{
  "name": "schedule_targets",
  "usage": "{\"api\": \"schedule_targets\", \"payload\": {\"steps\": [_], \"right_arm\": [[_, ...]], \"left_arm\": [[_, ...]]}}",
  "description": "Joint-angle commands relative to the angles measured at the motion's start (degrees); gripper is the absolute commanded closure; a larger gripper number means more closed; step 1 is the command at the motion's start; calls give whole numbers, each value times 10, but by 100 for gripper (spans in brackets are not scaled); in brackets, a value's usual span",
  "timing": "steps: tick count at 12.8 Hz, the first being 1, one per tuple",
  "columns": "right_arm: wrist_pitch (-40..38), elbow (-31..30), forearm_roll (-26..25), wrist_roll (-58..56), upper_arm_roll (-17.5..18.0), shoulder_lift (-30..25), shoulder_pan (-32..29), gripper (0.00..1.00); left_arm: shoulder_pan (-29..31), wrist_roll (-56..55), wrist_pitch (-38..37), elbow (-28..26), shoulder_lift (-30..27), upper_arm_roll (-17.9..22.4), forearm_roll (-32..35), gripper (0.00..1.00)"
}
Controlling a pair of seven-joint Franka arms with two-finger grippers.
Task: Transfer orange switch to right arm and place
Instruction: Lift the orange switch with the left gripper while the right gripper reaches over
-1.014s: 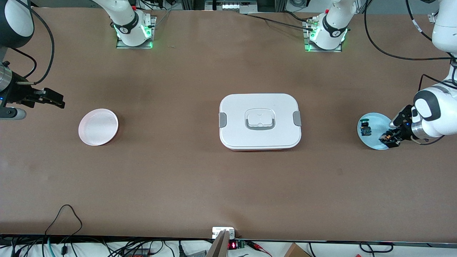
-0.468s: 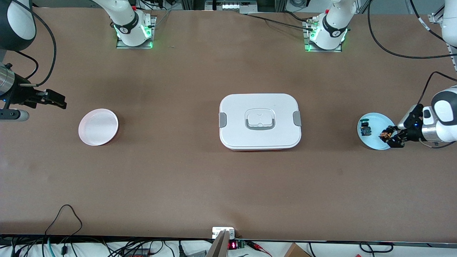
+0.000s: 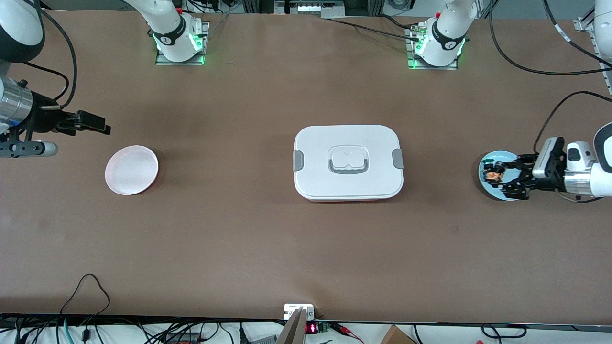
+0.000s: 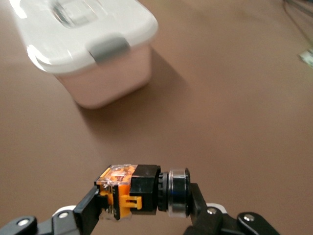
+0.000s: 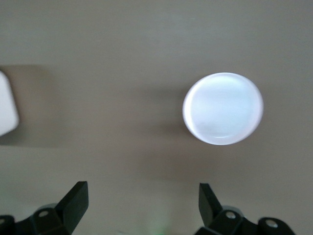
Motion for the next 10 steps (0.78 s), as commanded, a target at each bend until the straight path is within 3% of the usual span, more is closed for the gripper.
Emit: {"api": "schedule_targets", "payload": {"steps": [1,3,7,10], "right_arm": [[-15,6,56,-6,-3,-1,-9,0],[-33,7,82,-6,0,-3,-3,0],[-74,6,262,-6,-1,7,-9,0],[-111,4,441,-7,-1,45,-10,0]], "left_arm": [[-29,-87,-70,26,12,3,-112,100],[-51,-126,-137,21,31,0,-229,100],[-133,-171,-148,14,46,-20,-410,100],[-209,-173,-109,-9,63,-31,-569,100]]}}
